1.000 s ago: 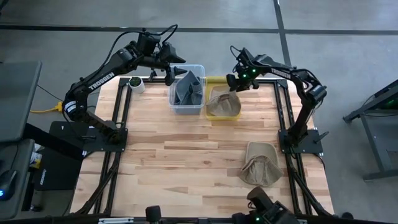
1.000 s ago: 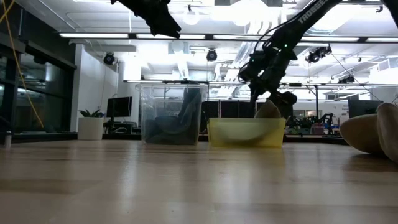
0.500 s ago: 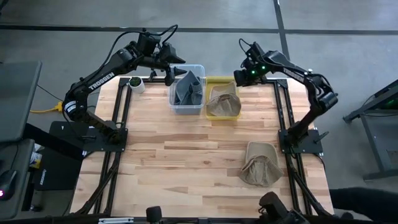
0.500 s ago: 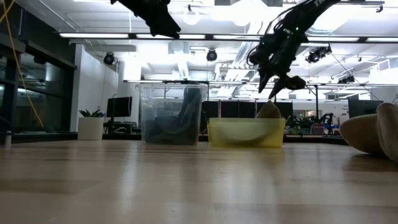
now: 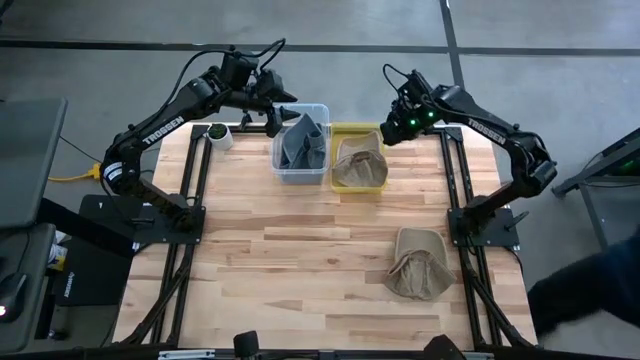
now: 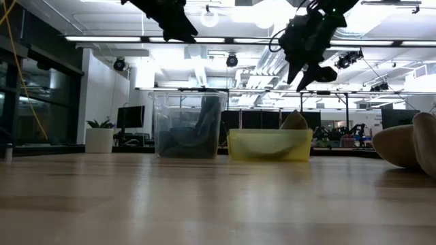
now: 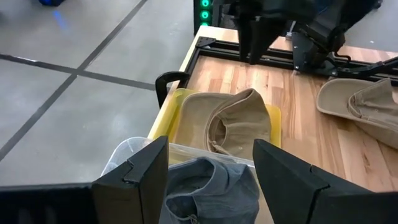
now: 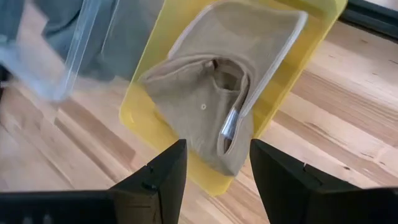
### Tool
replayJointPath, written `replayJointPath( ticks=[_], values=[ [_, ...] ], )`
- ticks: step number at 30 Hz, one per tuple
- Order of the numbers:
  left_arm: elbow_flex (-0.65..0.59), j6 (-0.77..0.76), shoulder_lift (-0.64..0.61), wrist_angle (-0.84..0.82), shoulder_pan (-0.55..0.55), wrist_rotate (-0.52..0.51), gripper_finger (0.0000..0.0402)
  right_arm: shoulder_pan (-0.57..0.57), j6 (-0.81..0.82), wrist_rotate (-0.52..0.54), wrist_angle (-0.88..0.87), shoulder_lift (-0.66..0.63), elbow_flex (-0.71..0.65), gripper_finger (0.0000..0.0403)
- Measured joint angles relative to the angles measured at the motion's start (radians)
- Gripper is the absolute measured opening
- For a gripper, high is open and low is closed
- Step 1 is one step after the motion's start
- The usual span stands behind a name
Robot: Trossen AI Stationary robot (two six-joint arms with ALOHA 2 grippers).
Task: Pick & Place hat
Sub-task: Put the brown cap into the yellow bin
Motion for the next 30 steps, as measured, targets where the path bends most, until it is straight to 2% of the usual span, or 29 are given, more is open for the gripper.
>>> replayJointPath(
  ticks=[12,16,21,25,30],
  values=[
    [0.0,-0.08,0.0,0.001,-0.014,0.015,0.0208,0.117,-0.154,0.006,-0.149,-0.093,0.0,0.0171],
    [0.0,-0.074,0.0,0.001,-0.072,-0.013,0.0208,0.174,-0.186,0.052,-0.232,-0.124,0.0,0.0171],
    [0.0,-0.06,0.006,0.005,-0.18,-0.115,0.0208,0.239,-0.205,0.126,-0.342,-0.151,-0.001,0.0171],
    [-0.001,-0.095,0.03,0.006,-0.254,-0.151,0.0208,0.285,-0.136,0.172,-0.365,-0.193,-0.047,0.0171],
    [0.0,-0.162,0.056,0.008,-0.332,-0.177,0.0208,0.347,0.028,0.172,-0.363,-0.284,-0.188,0.0171]
  ],
)
